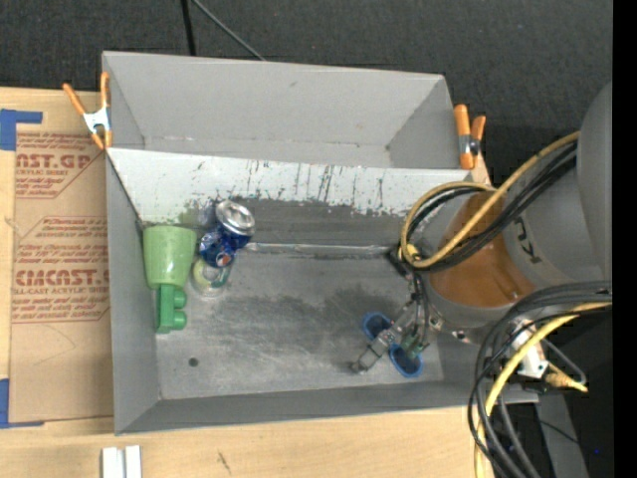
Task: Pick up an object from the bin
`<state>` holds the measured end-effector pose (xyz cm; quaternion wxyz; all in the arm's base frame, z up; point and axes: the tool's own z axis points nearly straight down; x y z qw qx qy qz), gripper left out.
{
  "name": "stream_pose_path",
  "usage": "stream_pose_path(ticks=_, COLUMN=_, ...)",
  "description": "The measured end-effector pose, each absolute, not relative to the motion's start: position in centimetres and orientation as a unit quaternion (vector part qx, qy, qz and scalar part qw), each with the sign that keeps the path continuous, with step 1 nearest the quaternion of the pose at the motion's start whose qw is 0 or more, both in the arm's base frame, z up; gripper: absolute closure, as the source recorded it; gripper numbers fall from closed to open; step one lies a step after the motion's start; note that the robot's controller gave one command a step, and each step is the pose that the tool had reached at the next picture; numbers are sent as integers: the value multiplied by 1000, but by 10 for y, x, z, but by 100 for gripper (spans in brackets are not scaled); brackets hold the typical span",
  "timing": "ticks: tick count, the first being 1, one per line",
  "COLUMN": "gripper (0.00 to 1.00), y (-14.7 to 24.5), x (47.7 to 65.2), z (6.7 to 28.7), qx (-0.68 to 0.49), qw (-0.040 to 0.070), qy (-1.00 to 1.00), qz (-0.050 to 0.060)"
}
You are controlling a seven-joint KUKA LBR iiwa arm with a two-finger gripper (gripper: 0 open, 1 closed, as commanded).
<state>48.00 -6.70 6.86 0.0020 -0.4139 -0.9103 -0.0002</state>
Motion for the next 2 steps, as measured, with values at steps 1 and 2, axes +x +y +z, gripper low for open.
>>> stream_pose_path(ticks=1, gripper=0, y=-67, x=480, z=68, qx=-414, qw=3, qy=-910, qz=0)
stream_pose_path(ticks=2, gripper=100, y=-67, x=480, z=68, qx=-414, qw=3, qy=-910, qz=0)
